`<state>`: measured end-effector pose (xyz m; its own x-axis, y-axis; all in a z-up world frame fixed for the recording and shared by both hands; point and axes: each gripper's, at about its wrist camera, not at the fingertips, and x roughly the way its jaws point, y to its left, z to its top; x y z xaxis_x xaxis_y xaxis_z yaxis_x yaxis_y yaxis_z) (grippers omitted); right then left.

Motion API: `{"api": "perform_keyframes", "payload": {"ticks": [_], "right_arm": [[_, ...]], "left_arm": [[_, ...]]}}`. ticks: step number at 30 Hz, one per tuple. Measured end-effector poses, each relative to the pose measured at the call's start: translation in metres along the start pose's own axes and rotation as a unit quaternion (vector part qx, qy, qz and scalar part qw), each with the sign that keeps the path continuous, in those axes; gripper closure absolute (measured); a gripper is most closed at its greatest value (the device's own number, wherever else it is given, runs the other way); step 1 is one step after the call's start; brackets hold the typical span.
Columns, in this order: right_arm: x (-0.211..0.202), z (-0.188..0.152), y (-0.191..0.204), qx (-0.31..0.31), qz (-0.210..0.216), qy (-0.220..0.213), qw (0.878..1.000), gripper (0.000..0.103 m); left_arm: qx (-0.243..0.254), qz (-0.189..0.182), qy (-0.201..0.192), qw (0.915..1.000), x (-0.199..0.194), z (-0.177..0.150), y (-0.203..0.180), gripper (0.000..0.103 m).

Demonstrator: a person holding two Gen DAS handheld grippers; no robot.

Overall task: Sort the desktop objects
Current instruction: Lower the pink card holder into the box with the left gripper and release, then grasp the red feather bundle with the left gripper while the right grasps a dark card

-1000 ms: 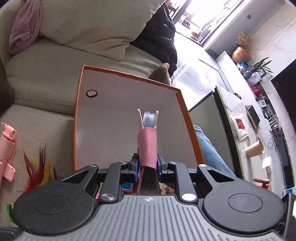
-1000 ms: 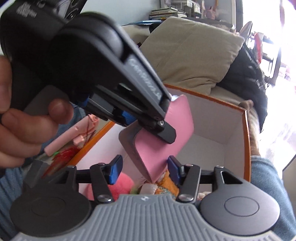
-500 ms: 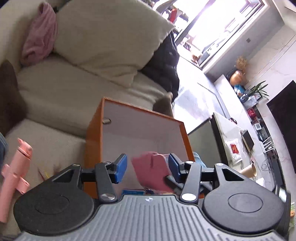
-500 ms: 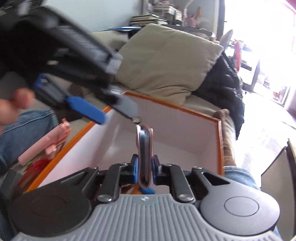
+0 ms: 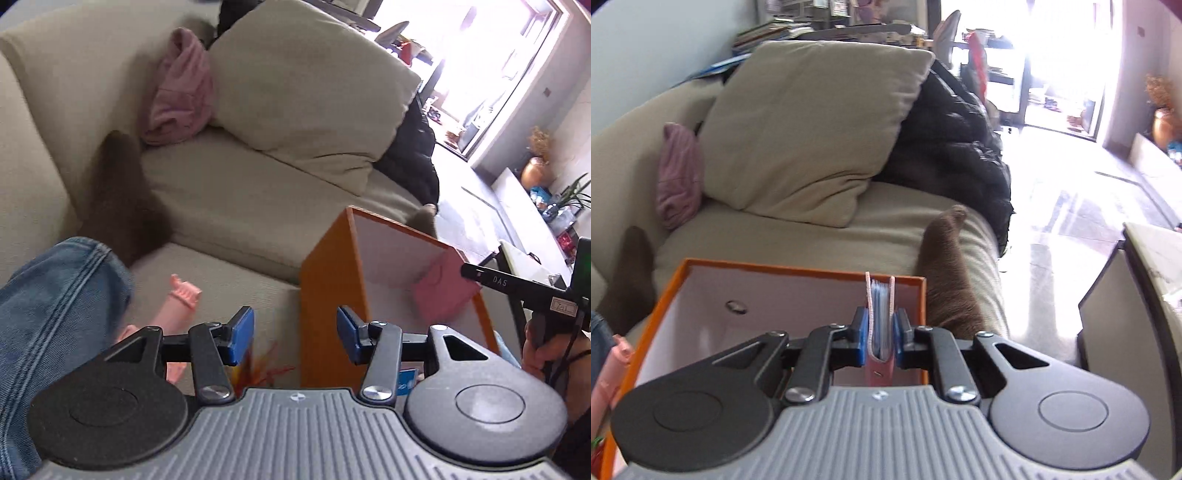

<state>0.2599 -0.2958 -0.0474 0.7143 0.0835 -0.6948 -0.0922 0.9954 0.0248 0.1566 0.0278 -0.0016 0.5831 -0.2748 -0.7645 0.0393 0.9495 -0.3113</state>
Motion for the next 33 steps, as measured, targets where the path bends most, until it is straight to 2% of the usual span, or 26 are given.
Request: {"api": "perform_keyframes", "payload": {"ticks": [3, 9, 18, 22, 25, 29, 33], "right_arm": [[0.011, -0.006, 0.004, 0.012, -0.018, 0.005, 1.0, 0.088], [0.014, -0.019, 0.015, -0.011, -0.065, -0.011, 0.998, 0.086], [0.009, -0.02, 0.018, -0.028, -0.071, -0.005, 0.997, 0.083], [0.002, -0.021, 0.023, -0.041, -0.077, -0.012, 0.996, 0.078], [0.0, -0.021, 0.025, -0.049, -0.08, -0.01, 0.995, 0.079], [-0.021, -0.021, 0.025, -0.039, -0.06, -0.026, 0.997, 0.079], [-0.058, -0.026, 0.038, -0.025, 0.021, -0.032, 0.999, 0.078]], "left_arm": [[-0.007, 0.007, -0.001, 0.9999, -0.003, -0.003, 0.014, 0.045], [-0.018, 0.019, -0.002, 0.9996, -0.006, -0.006, 0.032, 0.045], [-0.02, 0.034, 0.001, 0.9992, -0.017, -0.013, 0.048, 0.045], [-0.023, 0.044, 0.0, 0.9988, -0.027, -0.019, 0.054, 0.045], [-0.025, 0.05, 0.0, 0.9984, -0.034, -0.024, 0.059, 0.045], [-0.024, 0.063, -0.004, 0.9977, -0.048, -0.032, 0.066, 0.045], [-0.02, 0.078, 0.0, 0.9968, -0.06, -0.042, 0.073, 0.045]]}}
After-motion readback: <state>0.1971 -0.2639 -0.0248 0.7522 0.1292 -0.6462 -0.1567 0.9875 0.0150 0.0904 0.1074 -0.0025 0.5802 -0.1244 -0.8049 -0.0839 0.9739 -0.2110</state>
